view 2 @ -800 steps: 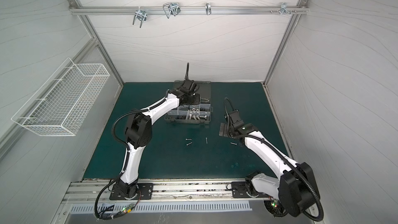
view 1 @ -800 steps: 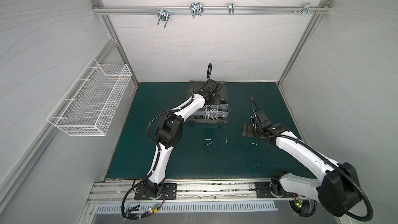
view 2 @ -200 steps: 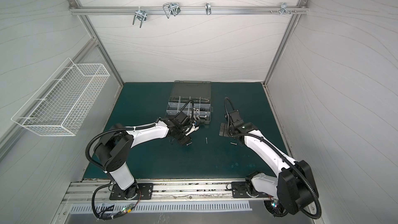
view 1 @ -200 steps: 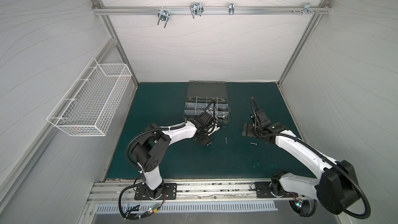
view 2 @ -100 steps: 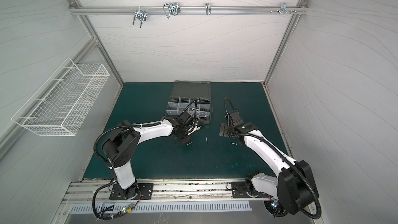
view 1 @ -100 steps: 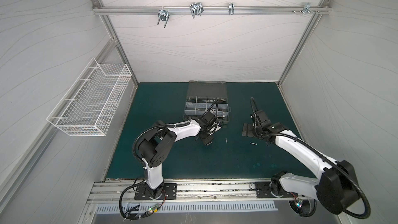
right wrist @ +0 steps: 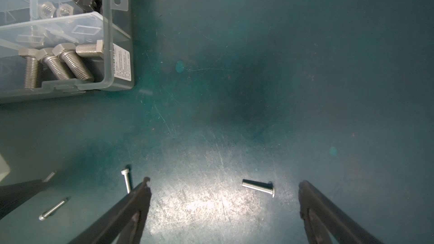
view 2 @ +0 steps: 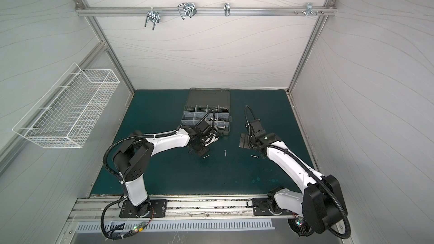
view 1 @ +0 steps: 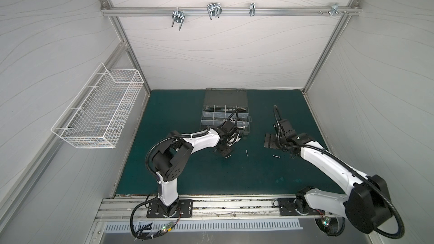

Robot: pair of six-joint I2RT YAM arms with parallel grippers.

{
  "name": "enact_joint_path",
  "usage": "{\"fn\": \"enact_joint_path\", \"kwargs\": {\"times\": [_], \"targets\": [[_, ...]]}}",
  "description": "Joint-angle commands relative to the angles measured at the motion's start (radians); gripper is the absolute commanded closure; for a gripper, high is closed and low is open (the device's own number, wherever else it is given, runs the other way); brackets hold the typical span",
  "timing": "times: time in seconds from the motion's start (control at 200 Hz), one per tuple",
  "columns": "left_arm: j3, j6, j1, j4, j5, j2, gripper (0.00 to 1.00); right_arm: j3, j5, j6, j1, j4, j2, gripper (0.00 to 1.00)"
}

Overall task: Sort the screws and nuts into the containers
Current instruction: 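Lower the left gripper around a thin silver screw and close it, then lift the thin screw with the left gripper over a box compartment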

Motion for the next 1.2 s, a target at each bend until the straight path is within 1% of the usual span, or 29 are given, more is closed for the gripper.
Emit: {"fn": "enact_joint_path", "kwargs": {"times": [0.0,0.23,0.315,0.6,0.735,0.83,1.081,1.191], "targets": [[0.024,0.012,-0.004,-0.058,-0.008,0.032,1.00,0.024,0.002,-0.007,-0.008,-0.021,0.001,0.01],[0.039,0.000,-0.004,-0.077,0.007,0.062,1.00,0.040,0.011,-0.015,-0.009,-0.040,-0.008,0.01],[0.056,0.001,-0.003,-0.097,0.002,0.074,0.96,0.031,0.012,-0.015,-0.009,-0.034,-0.017,0.01],[0.080,-0.001,-0.004,-0.113,-0.004,0.075,0.79,0.041,0.012,-0.029,-0.014,-0.031,-0.003,0.01],[0.095,0.003,-0.004,-0.121,-0.007,0.093,0.78,0.040,0.012,-0.030,-0.015,-0.029,-0.007,0.01],[0.109,0.005,-0.005,-0.133,-0.007,0.109,0.80,0.038,0.013,-0.031,-0.017,-0.030,-0.006,0.01],[0.141,0.014,-0.003,-0.185,-0.015,0.130,1.00,0.034,0.013,-0.027,-0.020,-0.031,-0.008,0.01],[0.142,0.014,-0.004,-0.194,-0.010,0.128,1.00,0.034,0.010,-0.025,-0.022,-0.028,-0.008,0.01]]}}
